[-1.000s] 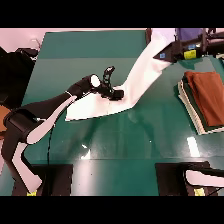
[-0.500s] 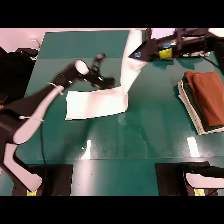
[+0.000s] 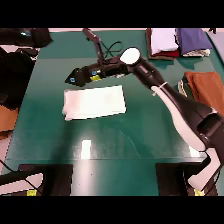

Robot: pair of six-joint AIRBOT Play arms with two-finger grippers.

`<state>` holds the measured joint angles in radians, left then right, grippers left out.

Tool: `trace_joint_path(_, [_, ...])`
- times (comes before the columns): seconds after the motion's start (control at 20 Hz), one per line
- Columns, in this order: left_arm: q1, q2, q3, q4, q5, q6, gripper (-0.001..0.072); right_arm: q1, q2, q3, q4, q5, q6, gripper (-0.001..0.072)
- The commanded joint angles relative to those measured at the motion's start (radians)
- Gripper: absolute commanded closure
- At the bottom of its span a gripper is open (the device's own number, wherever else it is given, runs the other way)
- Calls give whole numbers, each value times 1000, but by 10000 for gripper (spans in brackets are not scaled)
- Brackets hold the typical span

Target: Fold the shirts.

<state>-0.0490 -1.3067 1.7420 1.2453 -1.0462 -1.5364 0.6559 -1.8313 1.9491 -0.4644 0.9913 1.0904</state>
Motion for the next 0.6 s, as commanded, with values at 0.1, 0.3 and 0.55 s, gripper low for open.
trace_joint_path(0.1, [16,51,-4,31,-68,0,680,-75,18,-40,-187,120,29,333])
trace_joint_path(0.3, [-56,36,-4,32,-56,0,679,-295,185,-371,-315,130,119,333])
trace_joint_path(0.55, [-135,3,-4,31,-43,1,680,-516,243,-720,-275,103,143,39])
